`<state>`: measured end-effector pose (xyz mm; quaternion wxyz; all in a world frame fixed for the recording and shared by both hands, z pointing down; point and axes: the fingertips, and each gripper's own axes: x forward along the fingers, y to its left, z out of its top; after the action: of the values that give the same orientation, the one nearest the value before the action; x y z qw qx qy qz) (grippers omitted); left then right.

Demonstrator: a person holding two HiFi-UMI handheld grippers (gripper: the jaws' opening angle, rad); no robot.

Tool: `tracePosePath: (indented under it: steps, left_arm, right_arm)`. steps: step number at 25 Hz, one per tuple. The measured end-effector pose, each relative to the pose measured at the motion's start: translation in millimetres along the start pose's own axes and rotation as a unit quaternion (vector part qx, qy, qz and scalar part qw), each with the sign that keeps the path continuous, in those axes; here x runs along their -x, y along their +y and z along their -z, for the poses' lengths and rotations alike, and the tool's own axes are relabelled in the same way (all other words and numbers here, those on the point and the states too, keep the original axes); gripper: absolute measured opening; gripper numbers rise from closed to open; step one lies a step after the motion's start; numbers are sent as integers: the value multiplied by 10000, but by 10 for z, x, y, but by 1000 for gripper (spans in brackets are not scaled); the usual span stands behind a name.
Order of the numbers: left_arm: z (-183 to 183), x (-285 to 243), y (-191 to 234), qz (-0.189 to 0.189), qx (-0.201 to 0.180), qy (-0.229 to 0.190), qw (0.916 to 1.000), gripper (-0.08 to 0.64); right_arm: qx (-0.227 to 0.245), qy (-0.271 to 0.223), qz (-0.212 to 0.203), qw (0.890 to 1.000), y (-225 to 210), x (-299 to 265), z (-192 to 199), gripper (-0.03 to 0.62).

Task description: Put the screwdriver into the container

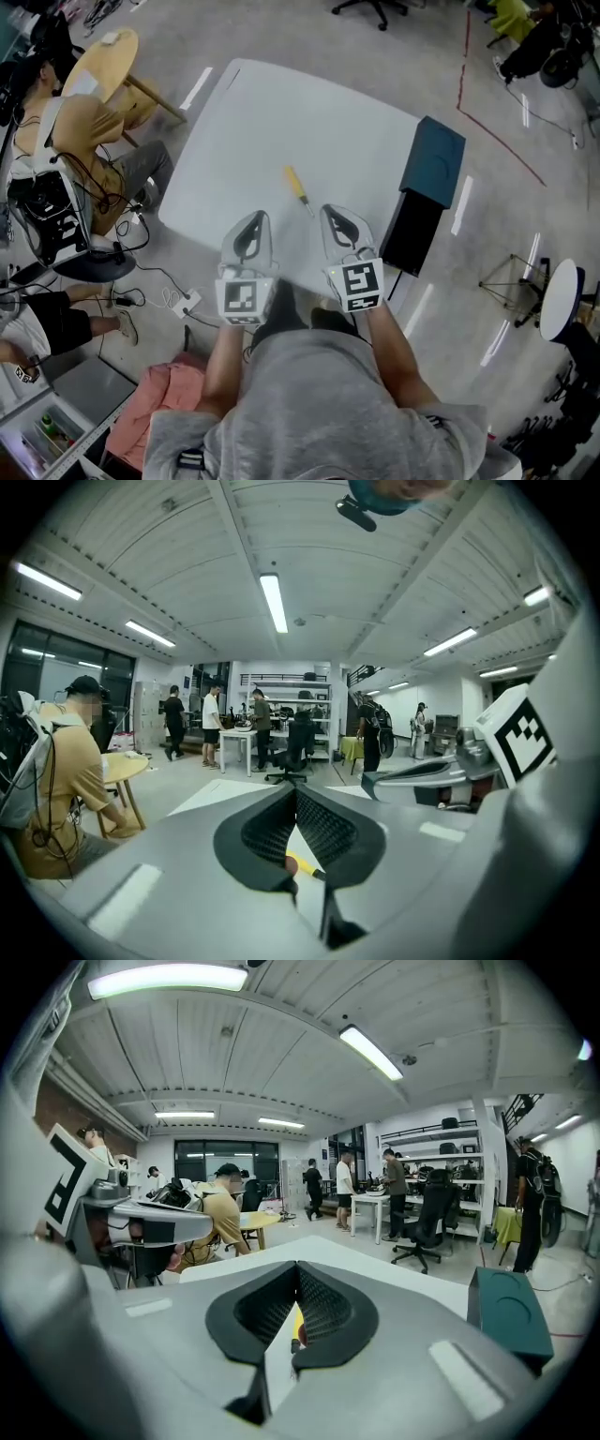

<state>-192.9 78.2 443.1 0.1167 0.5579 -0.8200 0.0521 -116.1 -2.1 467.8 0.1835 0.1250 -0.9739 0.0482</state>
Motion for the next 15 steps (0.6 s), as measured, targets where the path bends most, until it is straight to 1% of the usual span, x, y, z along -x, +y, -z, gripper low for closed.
tracePosePath:
  steps: [2, 5, 10, 15]
  left_arm:
    - [159, -149, 37, 91, 29, 140, 9999, 12]
    - [301, -329, 70, 237, 49, 316, 9992, 12]
    - [450, -529, 193, 442, 94, 583, 9973, 12]
    - [658, -684, 336, 520, 137, 878, 9947, 12]
  right_arm:
    - [-37, 139, 25, 9999, -44, -146, 130, 3]
    - [-108, 322, 65, 9994, -108, -311, 255, 3]
    - [-227, 663, 149, 9974, -131, -553, 395, 3]
    - [-493, 958, 272, 9938, -180, -728, 562, 3]
